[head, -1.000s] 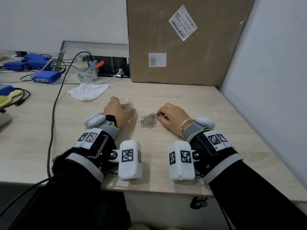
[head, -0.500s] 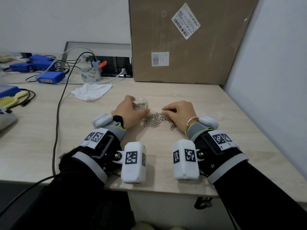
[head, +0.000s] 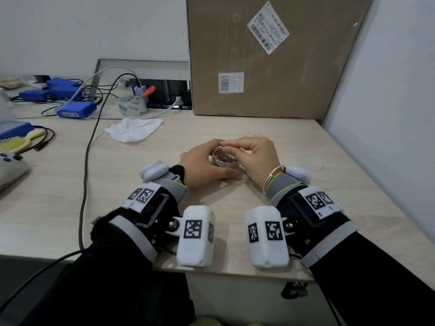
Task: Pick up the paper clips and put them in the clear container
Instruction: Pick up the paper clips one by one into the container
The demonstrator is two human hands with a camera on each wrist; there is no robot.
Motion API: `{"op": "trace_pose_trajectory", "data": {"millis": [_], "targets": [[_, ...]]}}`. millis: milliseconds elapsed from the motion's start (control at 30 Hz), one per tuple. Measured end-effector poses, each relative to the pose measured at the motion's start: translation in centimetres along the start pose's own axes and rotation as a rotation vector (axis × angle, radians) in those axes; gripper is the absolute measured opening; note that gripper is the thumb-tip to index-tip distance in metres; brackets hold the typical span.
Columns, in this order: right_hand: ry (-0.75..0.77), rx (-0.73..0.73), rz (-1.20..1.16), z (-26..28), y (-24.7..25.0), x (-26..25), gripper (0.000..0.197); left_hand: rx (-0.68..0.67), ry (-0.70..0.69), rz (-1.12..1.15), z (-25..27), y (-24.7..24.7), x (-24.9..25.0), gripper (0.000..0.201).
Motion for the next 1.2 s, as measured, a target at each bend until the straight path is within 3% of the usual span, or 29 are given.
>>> {"op": "trace_pose_trajectory", "data": {"millis": [133,267,400,467,567,633,867,1000,1200], "targets": [[-0.007,-0.007,0.188,-0.2,-0.2,0.8,0.017,0.032,-0.001,0.023,-0.2,-0.1,-0.3,0.073],[0.028,-0.026,0.215,0.1,-0.1,0.1,0.024,0.070,0.017,0.033,-0.3,0.1,-0.7,0.072],[-0.022,0.071,0.170,-0.1,0.4,0.4,0.022,0.138,0.127,-0.006,-0.4,0.7,-1.3,0.084],[-0.080,0.000,0.274,-0.2,0.0,1.0,0.034,0.218,0.202,0.001,-0.5,1.3,-2.0,0.082],[-0.116,-0.202,0.623,0.0,-0.7,1.7,0.061,0.314,0.277,0.010,-0.8,1.9,-3.2,0.072],[-0.106,-0.262,0.733,0.0,-0.9,1.7,0.066,0.330,0.286,0.002,-0.9,2.0,-3.4,0.069],[-0.076,-0.310,0.661,-0.4,-1.0,2.0,0.023,0.313,0.269,-0.005,-1.1,1.7,-3.6,0.069],[-0.057,-0.313,0.649,-0.5,-1.0,1.8,0.016,0.303,0.261,-0.011,-1.1,1.7,-3.5,0.068],[-0.050,-0.188,0.546,-0.7,-0.4,1.5,0.011,0.291,0.253,-0.014,-1.0,1.6,-3.5,0.067]]}}
Point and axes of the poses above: each hand's wrist, its own z-axis away from the middle knuckle, its own y-axis out of the back of the hand, x = y × z, the point moved 3 cm from there along -z, towards the middle knuckle, and after that the axes turned 11 degrees about -y, right-handed, at the moved point
